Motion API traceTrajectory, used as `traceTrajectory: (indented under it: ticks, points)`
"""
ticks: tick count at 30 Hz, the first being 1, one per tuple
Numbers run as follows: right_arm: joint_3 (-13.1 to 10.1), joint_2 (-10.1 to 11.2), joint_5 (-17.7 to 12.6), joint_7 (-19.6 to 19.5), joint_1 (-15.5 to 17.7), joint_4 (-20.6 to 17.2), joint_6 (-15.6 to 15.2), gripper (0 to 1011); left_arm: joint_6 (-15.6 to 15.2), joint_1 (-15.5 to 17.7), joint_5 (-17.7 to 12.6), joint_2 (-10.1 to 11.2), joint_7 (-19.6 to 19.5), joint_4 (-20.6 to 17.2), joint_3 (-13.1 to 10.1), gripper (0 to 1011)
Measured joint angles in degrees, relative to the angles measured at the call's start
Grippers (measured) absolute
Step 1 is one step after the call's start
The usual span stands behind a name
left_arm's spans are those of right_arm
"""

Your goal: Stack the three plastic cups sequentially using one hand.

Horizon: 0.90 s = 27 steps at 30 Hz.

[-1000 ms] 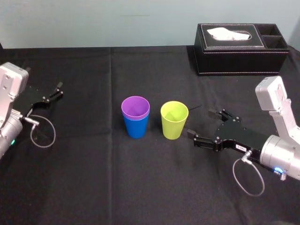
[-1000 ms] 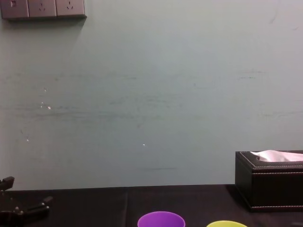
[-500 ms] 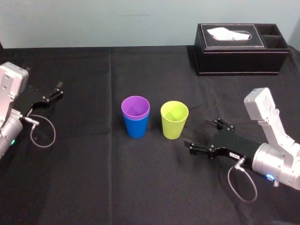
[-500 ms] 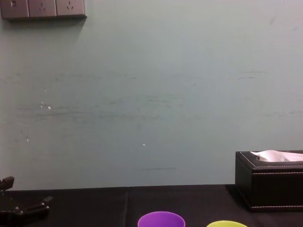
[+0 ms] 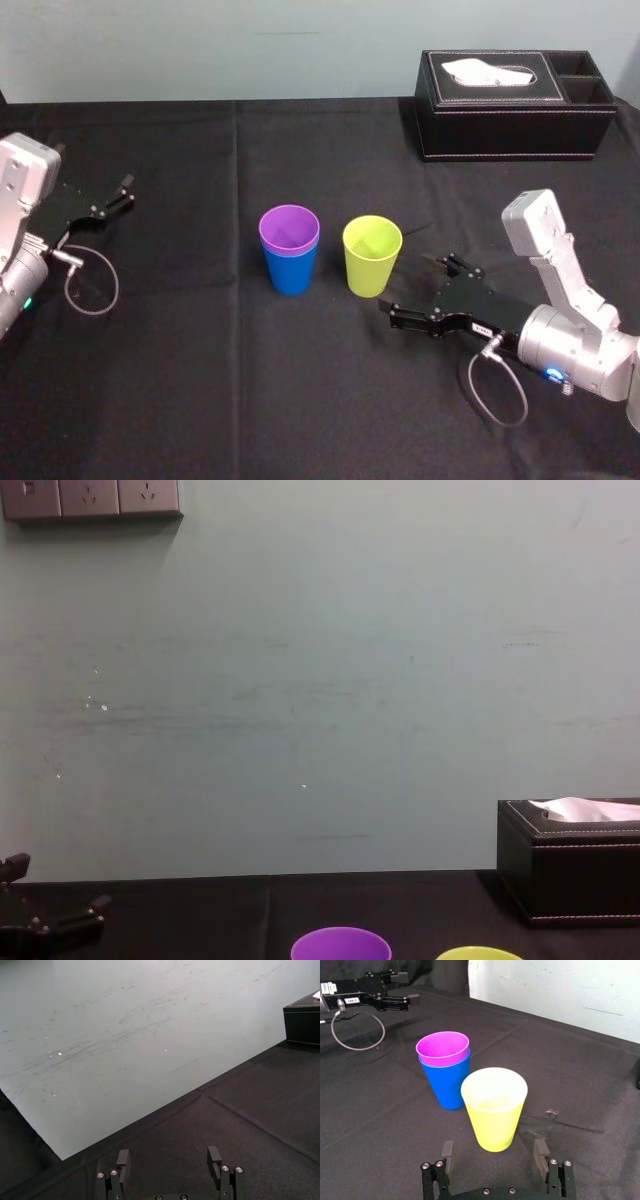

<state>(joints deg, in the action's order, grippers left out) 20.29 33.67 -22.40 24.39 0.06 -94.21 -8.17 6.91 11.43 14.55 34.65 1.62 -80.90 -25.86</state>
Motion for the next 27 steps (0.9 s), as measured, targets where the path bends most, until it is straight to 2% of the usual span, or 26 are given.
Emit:
traceTrajectory:
  ticks: [16,27]
  points:
    - [1.2,-2.5,3.1,-0.3,-2.4,2.5,0.2,1003,0.0,0.0,0.0,0.0,0.0,0.0,0.0,1010]
    - [1.5,-3.9,4.0,-0.1,-3.7,3.8,0.1,1003,0.0,0.0,0.0,0.0,0.0,0.0,0.0,1010]
